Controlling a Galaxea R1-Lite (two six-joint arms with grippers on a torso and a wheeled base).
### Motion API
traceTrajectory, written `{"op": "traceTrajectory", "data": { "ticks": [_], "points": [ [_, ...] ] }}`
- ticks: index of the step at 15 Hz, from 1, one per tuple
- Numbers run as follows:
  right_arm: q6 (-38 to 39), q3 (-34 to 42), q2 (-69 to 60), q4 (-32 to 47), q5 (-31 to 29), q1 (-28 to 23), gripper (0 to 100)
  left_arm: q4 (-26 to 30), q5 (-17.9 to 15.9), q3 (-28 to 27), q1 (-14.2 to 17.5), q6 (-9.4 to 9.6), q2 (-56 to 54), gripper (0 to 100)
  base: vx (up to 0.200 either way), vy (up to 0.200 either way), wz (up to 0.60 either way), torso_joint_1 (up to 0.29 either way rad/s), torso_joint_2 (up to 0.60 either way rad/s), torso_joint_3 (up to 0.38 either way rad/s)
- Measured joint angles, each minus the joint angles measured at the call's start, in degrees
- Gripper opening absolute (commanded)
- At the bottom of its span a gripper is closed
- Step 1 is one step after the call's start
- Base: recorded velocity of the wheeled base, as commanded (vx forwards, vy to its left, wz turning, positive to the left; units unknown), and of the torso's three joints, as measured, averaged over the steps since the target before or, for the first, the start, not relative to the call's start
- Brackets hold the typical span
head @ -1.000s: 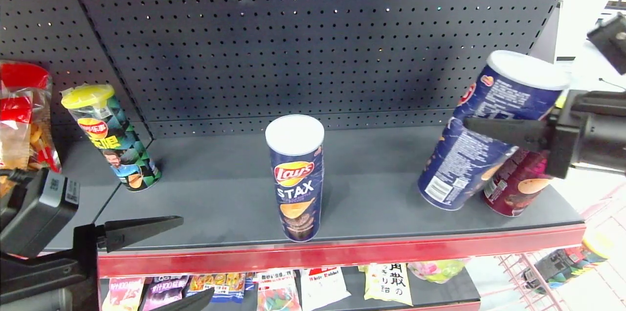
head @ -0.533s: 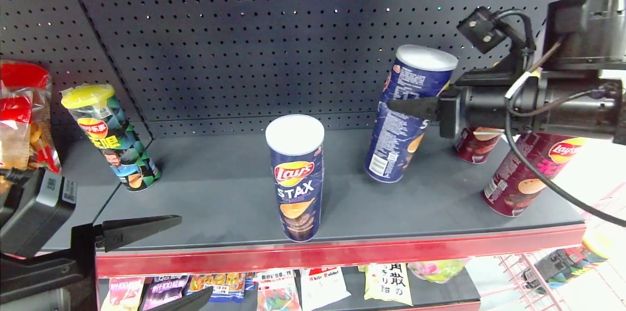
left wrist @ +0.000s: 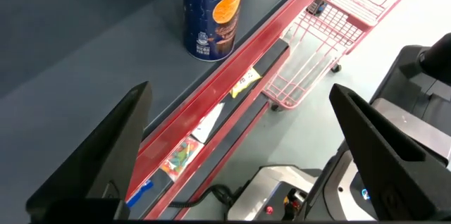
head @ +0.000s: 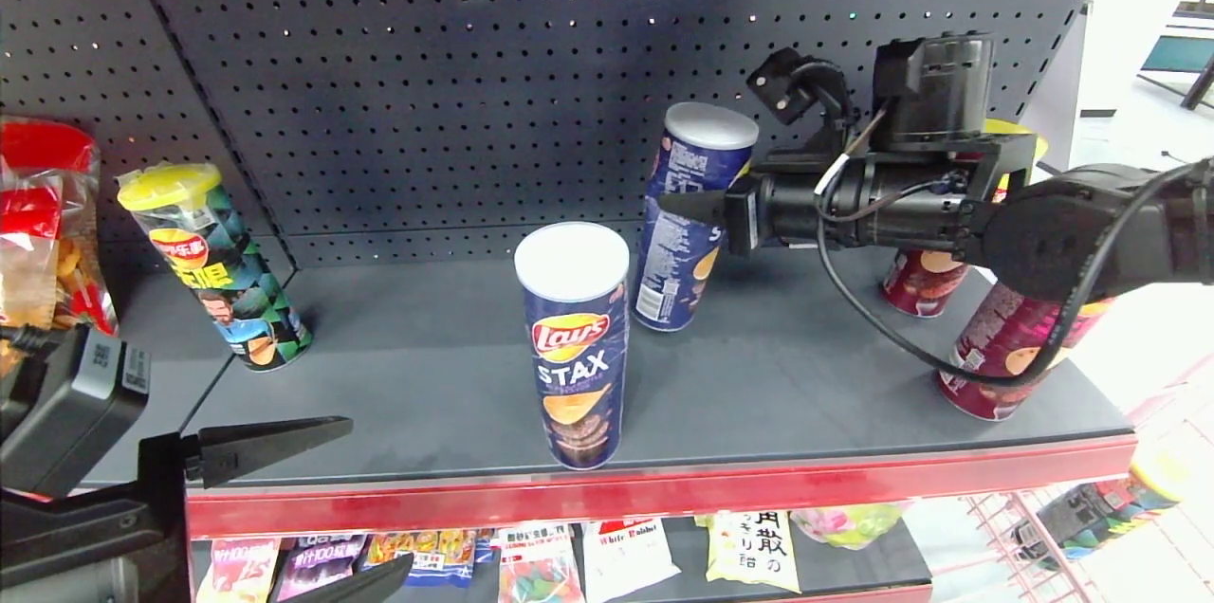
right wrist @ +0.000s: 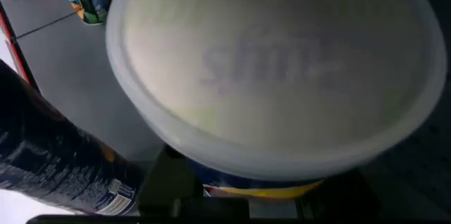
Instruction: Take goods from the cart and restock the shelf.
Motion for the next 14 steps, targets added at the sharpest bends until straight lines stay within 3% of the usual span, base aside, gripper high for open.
{"op": "traceTrajectory", "data": {
  "ticks": [14],
  "points": [
    [-2.24, -4.22, 6.79, -0.15, -1.06, 0.95, 0, 0.06, 0.0, -0.07, 0.0, 0.0, 0.13, 100, 0.0, 0.0, 0.0, 0.0, 0.0, 0.0]
  ]
}}
